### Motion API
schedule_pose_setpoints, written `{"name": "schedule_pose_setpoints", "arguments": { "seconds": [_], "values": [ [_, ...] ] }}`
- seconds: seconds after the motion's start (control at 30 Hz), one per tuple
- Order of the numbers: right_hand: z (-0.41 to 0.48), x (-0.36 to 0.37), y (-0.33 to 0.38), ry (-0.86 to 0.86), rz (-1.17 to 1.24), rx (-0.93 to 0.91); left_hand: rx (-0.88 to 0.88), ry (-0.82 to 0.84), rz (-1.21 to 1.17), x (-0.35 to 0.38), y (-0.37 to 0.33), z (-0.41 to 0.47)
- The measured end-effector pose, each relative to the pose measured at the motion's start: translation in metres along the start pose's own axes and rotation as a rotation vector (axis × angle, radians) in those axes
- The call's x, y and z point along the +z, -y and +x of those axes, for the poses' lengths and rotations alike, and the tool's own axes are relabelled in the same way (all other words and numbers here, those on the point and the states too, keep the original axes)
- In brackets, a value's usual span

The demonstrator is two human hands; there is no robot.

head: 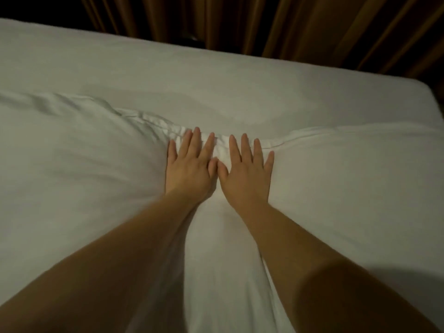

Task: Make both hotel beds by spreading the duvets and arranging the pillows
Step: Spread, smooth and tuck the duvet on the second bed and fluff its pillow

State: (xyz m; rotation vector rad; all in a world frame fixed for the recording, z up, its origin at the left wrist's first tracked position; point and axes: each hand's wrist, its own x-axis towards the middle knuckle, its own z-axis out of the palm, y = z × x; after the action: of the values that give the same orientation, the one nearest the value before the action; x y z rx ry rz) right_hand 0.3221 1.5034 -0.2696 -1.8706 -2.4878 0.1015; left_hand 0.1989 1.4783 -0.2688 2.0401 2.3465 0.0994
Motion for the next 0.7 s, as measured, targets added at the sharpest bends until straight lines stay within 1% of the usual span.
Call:
{"name": "schedule_pose_setpoints", "arguments": {
  "seconds": [0.1, 0.2, 0.3, 0.33, 0.4, 0.5, 0.57, 0.63, 0.67, 0.7],
  "values": [
    [0.013, 0.051, -0.006, 0.033, 0.003, 0.029, 0.023, 0.003, -0.017, 0.057, 0.0, 0.014],
    [0.025, 0.087, -0.006, 0.068, -0.008, 0.031, 0.025, 0.006, -0.04, 0.097, 0.001, 0.029],
    [0.033, 0.106, -0.001, 0.047, 0.014, 0.102, 0.019, 0.012, -0.078, 0.119, 0.0, 0.039],
    [0.034, 0.11, -0.002, 0.012, 0.015, 0.107, 0.018, 0.011, -0.078, 0.123, 0.0, 0.041],
    [0.037, 0.103, -0.003, 0.05, 0.017, 0.077, 0.015, 0.007, -0.079, 0.117, 0.002, 0.041],
    [0.018, 0.068, -0.001, 0.177, 0.095, 0.061, 0.006, 0.019, -0.128, 0.079, 0.0, 0.021],
    [-0.014, 0.035, 0.006, 0.247, 0.164, 0.06, -0.02, 0.017, -0.2, 0.054, 0.0, -0.02],
    [-0.061, 0.012, 0.014, 0.307, 0.234, 0.079, -0.03, 0.001, -0.245, 0.035, -0.007, -0.081],
    [-0.085, 0.008, 0.019, 0.297, 0.258, 0.079, -0.04, -0.019, -0.248, 0.033, -0.011, -0.112],
    [-0.106, 0.009, 0.023, 0.251, 0.261, 0.068, -0.061, -0.047, -0.243, 0.034, -0.014, -0.135]
  ]
}}
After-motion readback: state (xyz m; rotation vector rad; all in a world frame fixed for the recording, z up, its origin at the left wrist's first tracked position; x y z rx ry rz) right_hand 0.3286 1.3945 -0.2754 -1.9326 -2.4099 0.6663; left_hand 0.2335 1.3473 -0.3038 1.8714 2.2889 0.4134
